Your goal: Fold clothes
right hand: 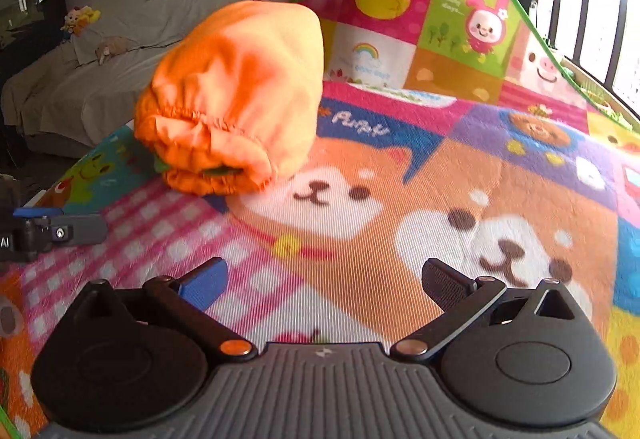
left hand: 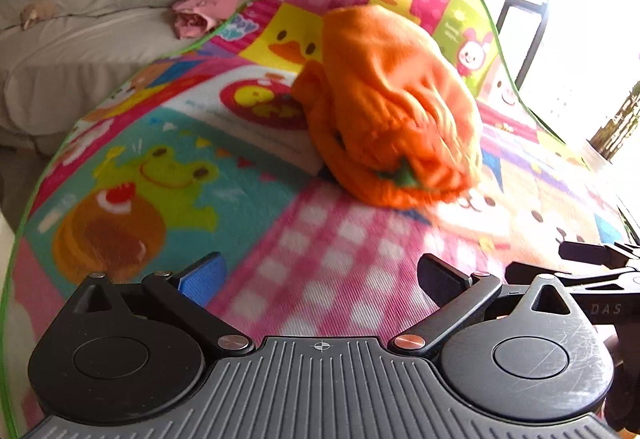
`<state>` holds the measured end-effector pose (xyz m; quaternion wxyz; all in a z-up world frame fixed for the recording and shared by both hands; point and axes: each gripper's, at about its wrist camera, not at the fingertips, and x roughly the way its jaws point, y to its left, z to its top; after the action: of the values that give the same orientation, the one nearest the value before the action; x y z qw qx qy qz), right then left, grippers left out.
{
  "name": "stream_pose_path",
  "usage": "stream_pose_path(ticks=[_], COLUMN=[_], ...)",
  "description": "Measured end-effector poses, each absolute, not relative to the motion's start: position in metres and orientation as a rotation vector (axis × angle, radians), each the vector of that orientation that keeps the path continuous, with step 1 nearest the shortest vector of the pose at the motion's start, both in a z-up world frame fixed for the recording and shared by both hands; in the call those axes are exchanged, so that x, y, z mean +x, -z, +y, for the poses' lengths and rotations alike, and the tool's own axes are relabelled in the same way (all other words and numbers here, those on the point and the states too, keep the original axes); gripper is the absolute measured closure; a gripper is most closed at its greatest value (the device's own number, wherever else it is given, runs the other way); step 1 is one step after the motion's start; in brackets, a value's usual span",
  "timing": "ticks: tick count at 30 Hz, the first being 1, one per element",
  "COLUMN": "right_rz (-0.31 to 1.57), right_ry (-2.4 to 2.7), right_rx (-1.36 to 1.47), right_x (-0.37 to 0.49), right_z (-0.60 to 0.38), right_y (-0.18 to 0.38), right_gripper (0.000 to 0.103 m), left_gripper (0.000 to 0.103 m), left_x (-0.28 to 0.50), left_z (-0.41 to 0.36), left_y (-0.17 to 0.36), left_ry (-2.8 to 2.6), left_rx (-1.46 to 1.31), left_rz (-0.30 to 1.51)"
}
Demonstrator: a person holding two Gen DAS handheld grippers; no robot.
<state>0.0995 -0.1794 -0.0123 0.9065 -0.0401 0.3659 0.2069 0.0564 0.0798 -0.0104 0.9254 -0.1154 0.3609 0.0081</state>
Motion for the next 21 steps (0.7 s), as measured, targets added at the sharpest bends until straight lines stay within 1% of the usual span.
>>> stream_pose_path(ticks=[8, 21], right_rz=[0.741, 0.735], right_ry=[-0.381, -0.379], right_rx=[-0.137, -0.135], right_x=[0.082, 0.083], right_z=[-0.184, -0.183], right_y=[0.023, 0.024], right_gripper=[0.0, 0.0], left_gripper=[0.0, 0.0], left_x=[0.05, 0.05], left_z=[0.039, 0.039], left_y=[0.029, 0.028], left_ry=[-0.125, -0.129], left_rx=[-0.039, -0.045], left_rz=[0.737, 0.73])
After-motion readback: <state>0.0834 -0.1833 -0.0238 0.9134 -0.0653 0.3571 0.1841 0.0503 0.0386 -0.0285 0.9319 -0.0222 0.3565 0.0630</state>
